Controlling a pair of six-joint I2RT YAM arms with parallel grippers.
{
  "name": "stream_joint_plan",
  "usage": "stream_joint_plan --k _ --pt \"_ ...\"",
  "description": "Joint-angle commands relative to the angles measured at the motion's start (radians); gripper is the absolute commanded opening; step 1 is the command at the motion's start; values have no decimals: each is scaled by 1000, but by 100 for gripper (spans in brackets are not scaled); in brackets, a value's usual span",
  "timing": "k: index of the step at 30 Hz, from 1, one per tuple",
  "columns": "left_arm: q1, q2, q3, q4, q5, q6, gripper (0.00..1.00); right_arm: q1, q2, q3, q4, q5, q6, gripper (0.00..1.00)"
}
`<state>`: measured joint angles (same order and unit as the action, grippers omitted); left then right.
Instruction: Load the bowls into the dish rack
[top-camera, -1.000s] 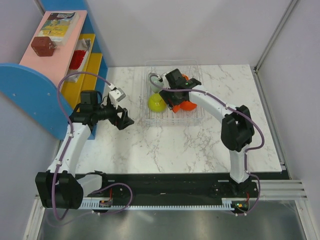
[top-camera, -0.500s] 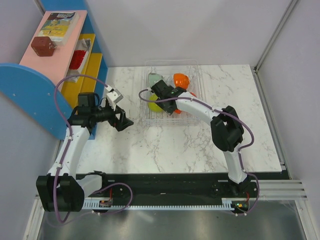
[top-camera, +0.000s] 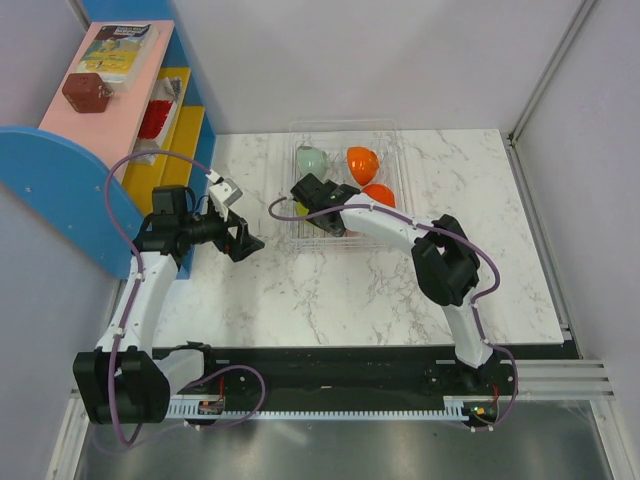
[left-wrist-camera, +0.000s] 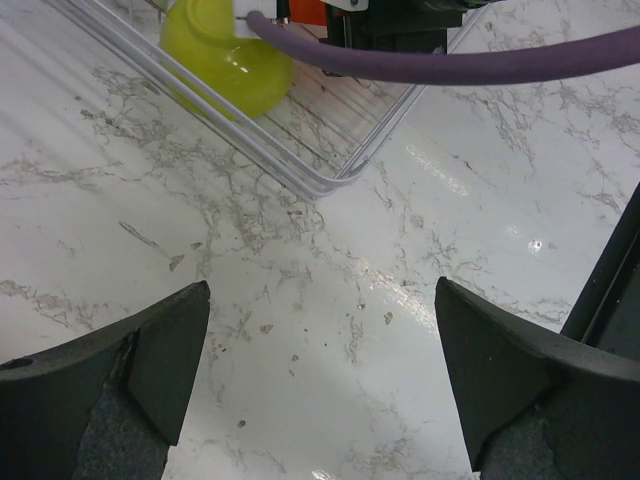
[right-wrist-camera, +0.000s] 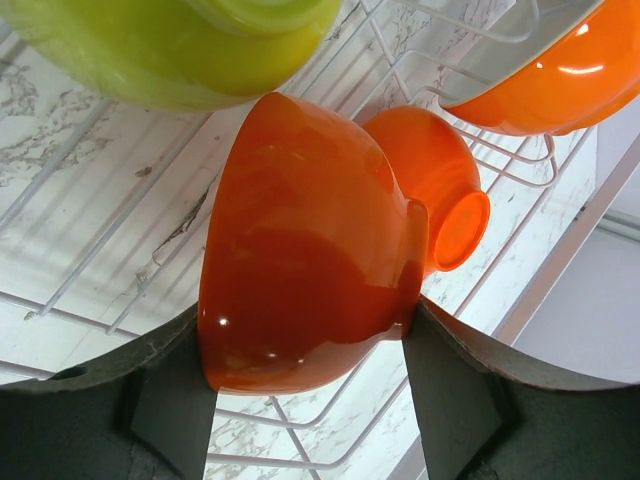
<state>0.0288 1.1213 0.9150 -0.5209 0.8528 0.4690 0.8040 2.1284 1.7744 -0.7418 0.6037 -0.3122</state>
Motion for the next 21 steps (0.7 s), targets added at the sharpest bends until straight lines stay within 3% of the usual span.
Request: stream_joint_plan --k 1,7,15,21 --pt "6 -17 -1 30 42 -7 100 11 -19 -13 -25 8 -47 62" --pt "10 -18 -2 32 40 -9 100 11 -41 -29 -33 -27 -59 97" --pt "17 -18 -4 32 42 -7 100 11 -59 -36 -57 -81 -71 98" --pt "19 -17 -4 32 42 -7 100 9 -82 -1 -125 -226 -76 98"
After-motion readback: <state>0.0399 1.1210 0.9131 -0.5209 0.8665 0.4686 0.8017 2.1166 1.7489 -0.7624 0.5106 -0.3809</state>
